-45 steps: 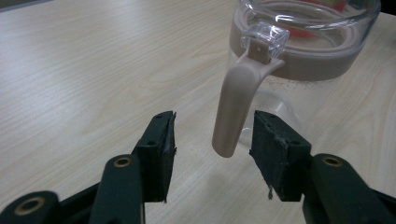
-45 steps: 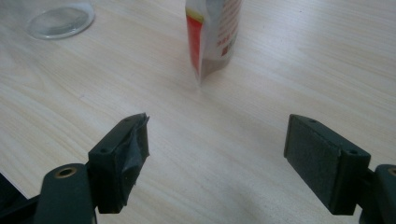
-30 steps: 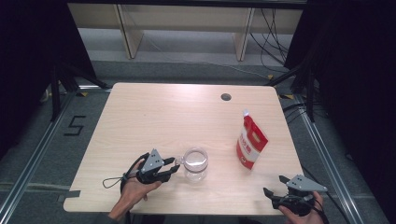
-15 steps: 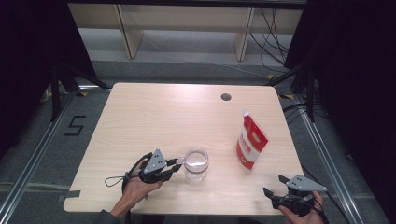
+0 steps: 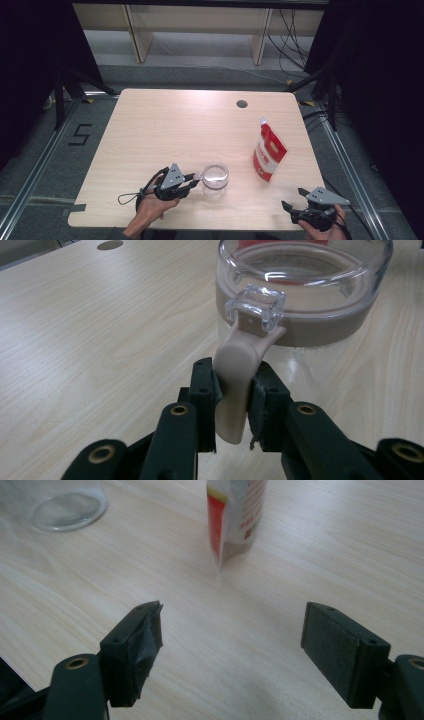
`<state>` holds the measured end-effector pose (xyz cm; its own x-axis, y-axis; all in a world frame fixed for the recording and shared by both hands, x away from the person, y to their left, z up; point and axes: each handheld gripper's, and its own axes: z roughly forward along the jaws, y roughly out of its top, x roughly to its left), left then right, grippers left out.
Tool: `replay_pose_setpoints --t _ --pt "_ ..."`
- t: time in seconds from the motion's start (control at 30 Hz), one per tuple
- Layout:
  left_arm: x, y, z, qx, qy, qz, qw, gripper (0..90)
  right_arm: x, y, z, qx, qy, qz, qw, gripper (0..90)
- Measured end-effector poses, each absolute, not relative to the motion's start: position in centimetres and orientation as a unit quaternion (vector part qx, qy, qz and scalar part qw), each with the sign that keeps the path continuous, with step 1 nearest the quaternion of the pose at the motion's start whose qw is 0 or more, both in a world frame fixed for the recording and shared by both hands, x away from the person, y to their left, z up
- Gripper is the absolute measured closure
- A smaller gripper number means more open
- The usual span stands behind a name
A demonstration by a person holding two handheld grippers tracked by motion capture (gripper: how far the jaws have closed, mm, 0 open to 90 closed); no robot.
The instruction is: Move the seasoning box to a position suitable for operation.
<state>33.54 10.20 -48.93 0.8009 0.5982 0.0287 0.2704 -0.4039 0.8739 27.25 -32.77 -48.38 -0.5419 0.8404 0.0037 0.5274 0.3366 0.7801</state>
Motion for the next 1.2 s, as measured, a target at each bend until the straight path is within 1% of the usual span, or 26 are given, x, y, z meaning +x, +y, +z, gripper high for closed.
replay_pose_setpoints --t 0.27,0.47,0.5,0.53,0.6,0.63,0.67,0.7,0.73,1.1,1.17,1.2 --pt "32.4 9.1 -48.7 0.821 0.275 0.163 0.473 73.7 27.3 -32.7 -48.3 0.432 0.791 0.379 0.210 25.1" --pt "32.1 8.8 -48.7 0.822 0.271 0.160 0.474 73.4 27.2 -32.6 -48.3 0.434 0.790 0.382 0.206 25.0" --pt "32.1 8.7 -48.8 0.822 0.269 0.159 0.476 73.3 27.0 -32.4 -48.3 0.446 0.787 0.379 0.198 25.0" --pt "32.1 8.7 -48.8 0.822 0.269 0.160 0.476 73.3 27.3 -32.6 -48.4 0.428 0.794 0.379 0.205 25.0" --pt "32.0 8.7 -48.8 0.821 0.270 0.159 0.477 73.2 27.2 -32.4 -48.4 0.437 0.790 0.380 0.201 25.0" --pt "32.0 8.7 -48.8 0.821 0.271 0.159 0.477 73.2 27.2 -32.4 -48.3 0.434 0.792 0.378 0.205 25.0" --pt "32.0 8.7 -48.8 0.821 0.270 0.158 0.477 73.2 27.3 -32.6 -48.3 0.421 0.796 0.377 0.219 25.0" --pt "32.1 8.7 -48.8 0.822 0.268 0.154 0.478 73.1 27.4 -32.6 -48.4 0.419 0.796 0.378 0.217 25.0" --pt "32.0 8.7 -48.8 0.822 0.269 0.155 0.477 73.0 27.3 -32.5 -48.4 0.428 0.795 0.378 0.204 25.0" --pt "32.0 8.8 -48.8 0.822 0.267 0.156 0.479 73.0 27.4 -32.4 -48.4 0.427 0.795 0.380 0.203 25.0" --pt "32.0 8.8 -48.8 0.819 0.272 0.153 0.481 72.3 27.4 -32.4 -48.4 0.427 0.794 0.381 0.203 25.0" --pt "32.1 8.8 -48.8 0.821 0.269 0.149 0.481 69.3 27.3 -32.4 -48.4 0.428 0.794 0.378 0.206 25.0"
